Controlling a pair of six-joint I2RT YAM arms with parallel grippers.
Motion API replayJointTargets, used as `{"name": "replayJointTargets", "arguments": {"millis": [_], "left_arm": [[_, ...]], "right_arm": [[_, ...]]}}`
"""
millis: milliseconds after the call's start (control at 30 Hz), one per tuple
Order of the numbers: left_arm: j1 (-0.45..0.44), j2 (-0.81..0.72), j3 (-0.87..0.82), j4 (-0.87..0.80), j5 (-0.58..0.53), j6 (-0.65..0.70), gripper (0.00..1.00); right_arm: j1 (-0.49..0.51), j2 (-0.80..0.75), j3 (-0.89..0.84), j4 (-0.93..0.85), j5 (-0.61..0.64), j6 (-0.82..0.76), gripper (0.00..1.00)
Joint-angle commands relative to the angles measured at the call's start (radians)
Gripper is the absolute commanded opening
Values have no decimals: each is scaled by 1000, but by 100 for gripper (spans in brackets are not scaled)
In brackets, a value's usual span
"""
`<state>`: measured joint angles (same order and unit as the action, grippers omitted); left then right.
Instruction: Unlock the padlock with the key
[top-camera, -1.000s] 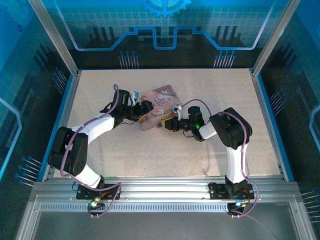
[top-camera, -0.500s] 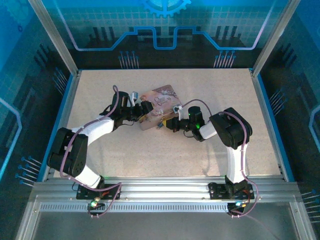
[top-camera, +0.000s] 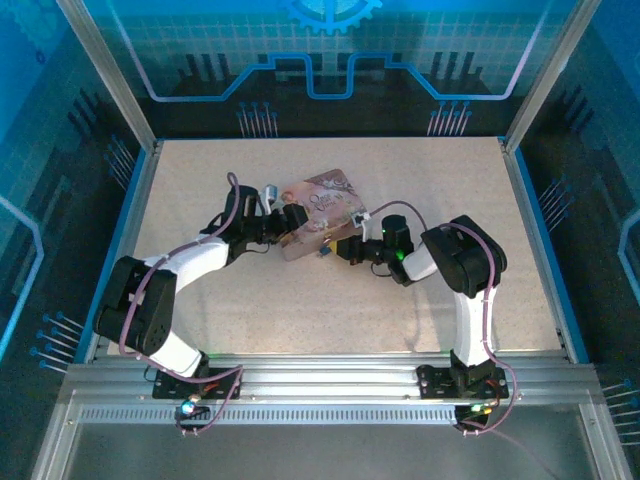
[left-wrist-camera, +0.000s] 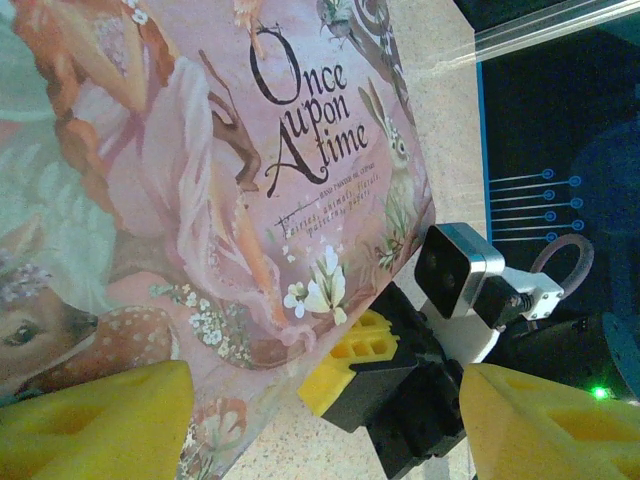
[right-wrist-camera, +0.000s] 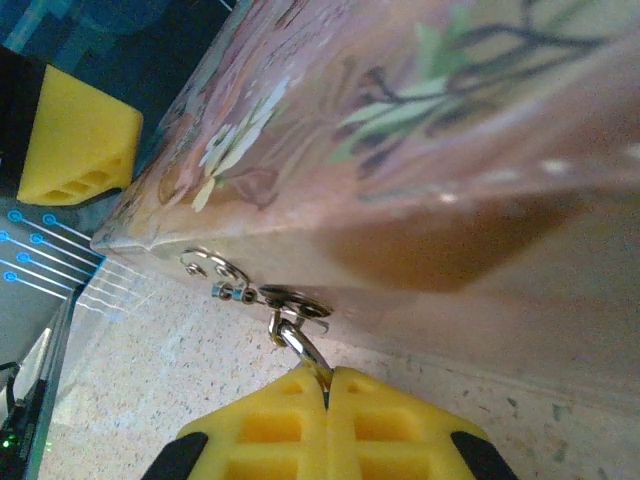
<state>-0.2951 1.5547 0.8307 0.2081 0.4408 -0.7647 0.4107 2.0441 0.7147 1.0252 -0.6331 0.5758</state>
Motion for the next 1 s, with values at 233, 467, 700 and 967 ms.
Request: {"name": "replayJointTargets", "arguments": {"millis": [233, 467, 700, 967], "left_arm": [[-47, 0, -78, -80, -13, -58, 72], [-53, -9, -96, -62, -19, -74, 72], [-55, -13, -98, -65, -21, -70, 72], [-54, -15, -98, -64, -22, -72, 72]], "right_arm": [[-29, -21, -44, 125, -3, 169, 0], [-29, -6, -57, 170, 6, 288, 0], [-39, -10, -50, 159, -3, 334, 0], [-49, -7, -39, 136, -25, 371, 0]]}}
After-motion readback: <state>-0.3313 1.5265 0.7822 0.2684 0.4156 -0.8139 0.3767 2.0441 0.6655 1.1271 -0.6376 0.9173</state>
